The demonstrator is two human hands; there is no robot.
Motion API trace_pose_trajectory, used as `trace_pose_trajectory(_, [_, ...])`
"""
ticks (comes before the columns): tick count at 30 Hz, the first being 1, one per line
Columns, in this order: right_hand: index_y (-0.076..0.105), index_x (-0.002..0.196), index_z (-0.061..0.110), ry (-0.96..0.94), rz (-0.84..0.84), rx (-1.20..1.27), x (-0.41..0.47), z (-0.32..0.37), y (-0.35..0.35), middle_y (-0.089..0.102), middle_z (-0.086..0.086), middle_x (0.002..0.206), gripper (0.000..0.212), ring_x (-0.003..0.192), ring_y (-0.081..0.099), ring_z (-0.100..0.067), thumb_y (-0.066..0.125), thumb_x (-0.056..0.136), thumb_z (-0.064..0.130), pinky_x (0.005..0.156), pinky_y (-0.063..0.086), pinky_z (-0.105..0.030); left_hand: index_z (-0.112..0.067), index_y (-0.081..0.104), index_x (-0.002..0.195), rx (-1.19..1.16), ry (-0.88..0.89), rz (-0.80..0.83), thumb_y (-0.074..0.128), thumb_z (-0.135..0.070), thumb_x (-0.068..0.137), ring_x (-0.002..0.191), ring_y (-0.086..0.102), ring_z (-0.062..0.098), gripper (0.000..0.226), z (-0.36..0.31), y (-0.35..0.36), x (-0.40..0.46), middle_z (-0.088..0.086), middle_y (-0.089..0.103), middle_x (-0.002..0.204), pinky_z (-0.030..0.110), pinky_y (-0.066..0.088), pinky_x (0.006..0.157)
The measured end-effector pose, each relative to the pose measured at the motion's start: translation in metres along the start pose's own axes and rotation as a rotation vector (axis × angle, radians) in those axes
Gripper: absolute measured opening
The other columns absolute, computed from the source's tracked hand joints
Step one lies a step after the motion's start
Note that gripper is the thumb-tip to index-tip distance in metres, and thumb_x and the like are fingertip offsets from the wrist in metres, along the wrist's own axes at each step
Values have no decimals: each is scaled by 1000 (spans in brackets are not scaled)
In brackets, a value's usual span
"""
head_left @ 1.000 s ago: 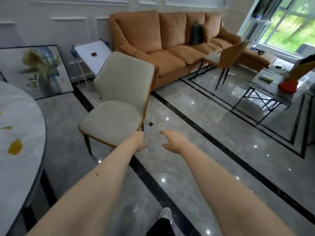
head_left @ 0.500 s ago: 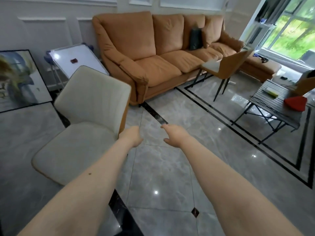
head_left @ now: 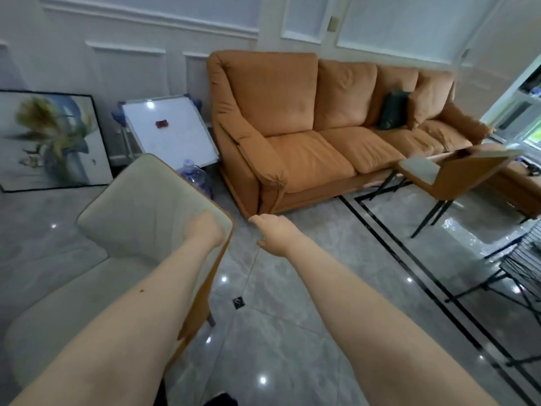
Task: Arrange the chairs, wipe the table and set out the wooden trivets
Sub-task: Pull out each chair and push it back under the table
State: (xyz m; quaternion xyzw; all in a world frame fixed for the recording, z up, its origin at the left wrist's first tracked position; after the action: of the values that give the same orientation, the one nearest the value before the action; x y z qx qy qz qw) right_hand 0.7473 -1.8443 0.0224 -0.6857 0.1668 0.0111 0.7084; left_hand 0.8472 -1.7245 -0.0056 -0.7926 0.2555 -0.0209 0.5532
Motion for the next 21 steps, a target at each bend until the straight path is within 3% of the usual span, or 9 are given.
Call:
trace_pose_trajectory(5, [34, 141, 13, -118, -37, -8, 88, -14, -25, 46, -11, 136, 55, 125, 46, -29, 55, 91, 22, 98, 39, -40, -2, 59, 117, 32, 10, -41, 43, -6, 91, 113, 57, 37, 31, -6, -25, 61, 20, 60, 121, 38, 46, 91])
trace_pose_trajectory(10, [40, 136, 13, -285, -57, -22, 179, -8, -41, 50, -12, 132, 47, 121, 49, -31, 51, 91, 18, 94, 39, -39, -1, 62, 113, -98, -112, -46, 45, -20, 94, 114, 56, 35, 32, 12, -31, 113, 15, 61, 122, 34, 43, 92])
trace_pose_trajectory(13, [44, 132, 11, -423, -42, -52, 232, 11, -44, 51, -12, 132, 43, 119, 51, -32, 51, 90, 14, 92, 42, -39, 3, 54, 124, -264, -225, -29, 58, -23, 92, 121, 52, 31, 42, 16, -33, 131, 18, 55, 131, 31, 38, 95])
trace_pose_trajectory(17, [41, 136, 13, -684, -31, -158, 286, 37, -44, 49, -13, 133, 50, 121, 49, -31, 52, 88, 9, 91, 38, -37, 2, 28, 138, -444, -478, 60, 76, -30, 78, 126, 46, 25, 83, 36, -24, 154, 13, 44, 140, 30, 37, 99])
trace_pose_trajectory(21, [35, 141, 16, -982, -63, -269, 315, 58, -45, 44, -10, 138, 59, 124, 45, -30, 54, 86, 7, 97, 33, -36, -4, 26, 136, -531, -710, 128, 73, -30, 78, 116, 51, 30, 79, 36, -13, 159, 12, 42, 134, 40, 51, 90])
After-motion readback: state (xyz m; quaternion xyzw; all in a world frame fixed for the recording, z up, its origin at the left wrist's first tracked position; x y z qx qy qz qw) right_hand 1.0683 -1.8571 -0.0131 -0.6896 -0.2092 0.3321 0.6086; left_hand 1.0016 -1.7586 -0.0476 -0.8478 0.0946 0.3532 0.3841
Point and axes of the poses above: each hand's wrist, its own x-axis towards the middle knuckle, its own y-axis out of the palm, z = x × y, the point moved 5 cm from there along x, towards the middle knuckle
